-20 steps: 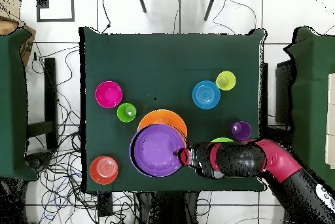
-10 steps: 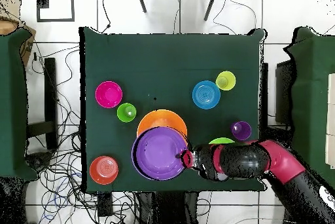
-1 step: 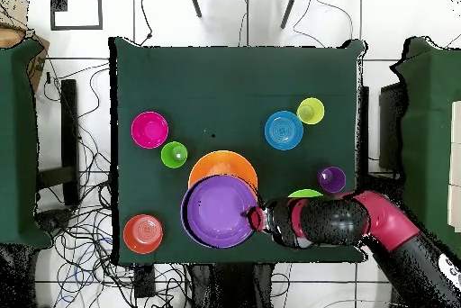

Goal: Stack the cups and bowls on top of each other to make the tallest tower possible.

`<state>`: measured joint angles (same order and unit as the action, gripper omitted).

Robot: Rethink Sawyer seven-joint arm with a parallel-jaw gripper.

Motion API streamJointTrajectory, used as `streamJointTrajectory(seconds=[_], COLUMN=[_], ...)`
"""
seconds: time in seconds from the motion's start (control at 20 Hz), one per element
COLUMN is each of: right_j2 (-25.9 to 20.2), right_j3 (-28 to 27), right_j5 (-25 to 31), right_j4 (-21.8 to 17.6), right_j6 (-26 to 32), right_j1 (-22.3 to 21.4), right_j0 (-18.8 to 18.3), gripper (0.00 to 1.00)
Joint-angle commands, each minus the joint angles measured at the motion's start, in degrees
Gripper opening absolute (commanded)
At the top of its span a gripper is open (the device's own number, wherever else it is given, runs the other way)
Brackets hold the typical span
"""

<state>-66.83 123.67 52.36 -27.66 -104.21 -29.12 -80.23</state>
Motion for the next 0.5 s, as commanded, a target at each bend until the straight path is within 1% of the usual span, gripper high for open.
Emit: streamJointTrajectory(seconds=[0.05,0.2,0.5], right_j2=[1.02,1.99,3.19], right_j3=[-4.44,-5.89,-8.55], right_j5=[-0.87,-3.33,-5.15], right_j4=[-7.38,-9.42,-12.13], right_j6=[12.84,12.16,12.42], right_j1=[0.96,2.57,5.57], right_j0=[5.22,5.91,6.81], gripper=[0.00,0.00,0.00])
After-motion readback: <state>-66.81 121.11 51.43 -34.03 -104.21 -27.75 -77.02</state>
